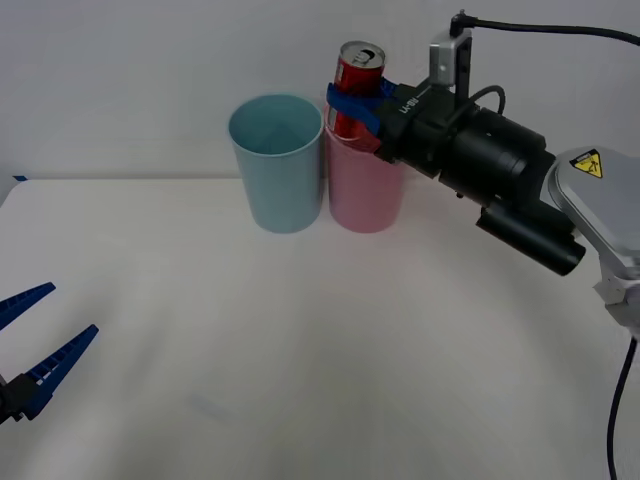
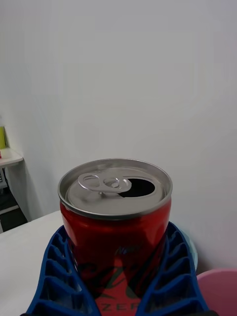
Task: Grasp the object on the table and drop it into the matching bin: aluminum can to the light blue bin, PET bottle to the pink bin.
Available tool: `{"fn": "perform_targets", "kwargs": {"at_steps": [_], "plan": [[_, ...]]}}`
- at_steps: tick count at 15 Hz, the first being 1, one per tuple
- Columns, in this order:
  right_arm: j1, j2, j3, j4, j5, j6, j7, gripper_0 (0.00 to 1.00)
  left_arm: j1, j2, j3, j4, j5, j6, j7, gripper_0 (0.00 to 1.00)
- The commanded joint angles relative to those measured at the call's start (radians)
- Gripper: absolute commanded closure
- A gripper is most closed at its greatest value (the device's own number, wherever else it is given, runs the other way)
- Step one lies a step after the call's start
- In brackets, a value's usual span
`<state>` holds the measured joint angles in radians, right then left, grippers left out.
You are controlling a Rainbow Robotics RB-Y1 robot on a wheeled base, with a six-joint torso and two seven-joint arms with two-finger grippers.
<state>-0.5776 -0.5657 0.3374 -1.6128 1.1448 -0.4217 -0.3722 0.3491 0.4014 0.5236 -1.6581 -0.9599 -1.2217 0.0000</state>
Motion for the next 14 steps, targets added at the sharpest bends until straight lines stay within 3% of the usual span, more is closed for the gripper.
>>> {"fn": "perform_targets", "kwargs": {"at_steps": [1, 9, 14], "plan": [[-0.096, 0.043, 0.023, 0.116, 0.007, 0.000, -0.004, 1.00, 0.000, 0.000, 0.000, 0.000, 0.000, 0.000, 0.000, 0.00], [-0.311, 0.201, 0.038, 0.439, 0.084, 0.001, 0.003, 1.00, 0.000, 0.000, 0.000, 0.000, 0.000, 0.000, 0.000, 0.00], [-0.369, 0.279, 0.038, 0.536, 0.142, 0.057, 0.013, 1.00, 0.000, 0.000, 0.000, 0.000, 0.000, 0.000, 0.000, 0.00]]}}
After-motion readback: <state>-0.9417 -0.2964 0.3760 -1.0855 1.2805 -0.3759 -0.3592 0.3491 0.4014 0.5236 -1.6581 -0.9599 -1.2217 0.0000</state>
